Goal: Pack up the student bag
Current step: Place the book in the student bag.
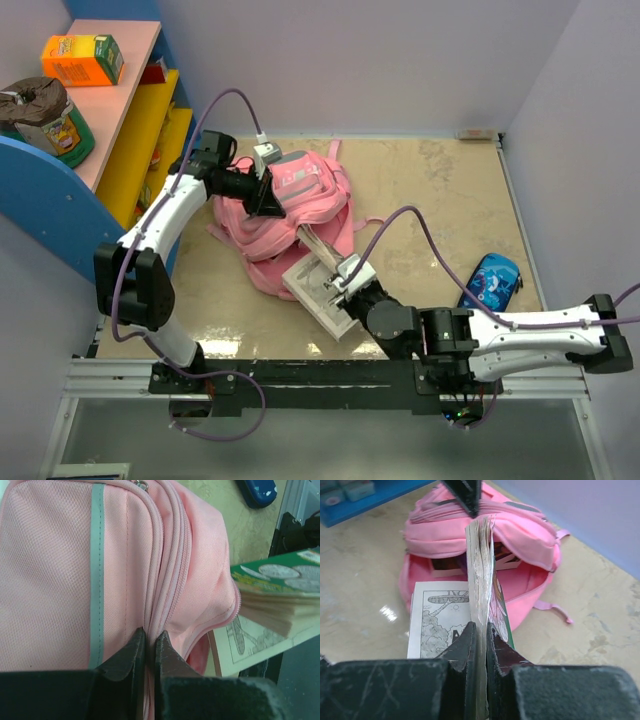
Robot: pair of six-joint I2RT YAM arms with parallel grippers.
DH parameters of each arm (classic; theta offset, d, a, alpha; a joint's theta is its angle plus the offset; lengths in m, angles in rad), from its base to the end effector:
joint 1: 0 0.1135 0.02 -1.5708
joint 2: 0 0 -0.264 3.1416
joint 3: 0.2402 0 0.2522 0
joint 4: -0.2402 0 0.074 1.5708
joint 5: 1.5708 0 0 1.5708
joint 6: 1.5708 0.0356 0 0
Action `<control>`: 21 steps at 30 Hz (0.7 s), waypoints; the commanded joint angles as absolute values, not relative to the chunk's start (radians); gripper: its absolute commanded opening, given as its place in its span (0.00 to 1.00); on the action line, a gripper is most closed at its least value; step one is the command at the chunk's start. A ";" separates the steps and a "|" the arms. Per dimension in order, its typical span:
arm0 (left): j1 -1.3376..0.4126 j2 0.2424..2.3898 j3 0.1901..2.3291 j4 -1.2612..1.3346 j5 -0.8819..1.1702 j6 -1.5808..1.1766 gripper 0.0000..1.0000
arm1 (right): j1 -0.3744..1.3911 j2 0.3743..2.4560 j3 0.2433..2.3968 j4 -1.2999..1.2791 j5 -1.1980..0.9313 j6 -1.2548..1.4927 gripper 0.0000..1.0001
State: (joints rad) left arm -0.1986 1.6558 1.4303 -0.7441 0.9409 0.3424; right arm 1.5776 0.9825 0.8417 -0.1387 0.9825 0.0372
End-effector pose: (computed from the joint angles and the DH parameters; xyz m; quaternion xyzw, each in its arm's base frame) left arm 0.3358 -0.0969 0.3019 0.3568 0.7846 -0.4129 0.2943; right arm 0.0282 0.2148 0.3323 -0.2866 0.7031 0.1228 0.6390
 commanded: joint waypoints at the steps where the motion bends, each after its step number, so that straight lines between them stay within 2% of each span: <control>1: -0.192 1.683 1.572 -0.992 1.103 0.573 0.00 | 1.490 1.000 0.902 0.064 0.927 -0.145 0.00; 6: -0.192 1.747 1.706 -1.311 1.161 0.849 0.00 | 1.467 1.072 0.934 0.098 0.848 -0.224 0.00; 14: -0.195 1.733 1.697 -1.316 1.187 0.865 0.00 | 1.465 1.140 0.927 0.159 0.762 -0.242 0.00; 21: -0.198 1.712 1.692 -1.316 1.203 0.847 0.00 | 1.448 1.255 0.910 0.360 0.764 -0.394 0.00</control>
State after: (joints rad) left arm -0.1837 1.7691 1.6459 -1.2472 1.0073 0.8352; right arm 1.4696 1.2118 0.8711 0.1062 0.7666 -0.2558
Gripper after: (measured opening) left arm 0.094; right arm 0.081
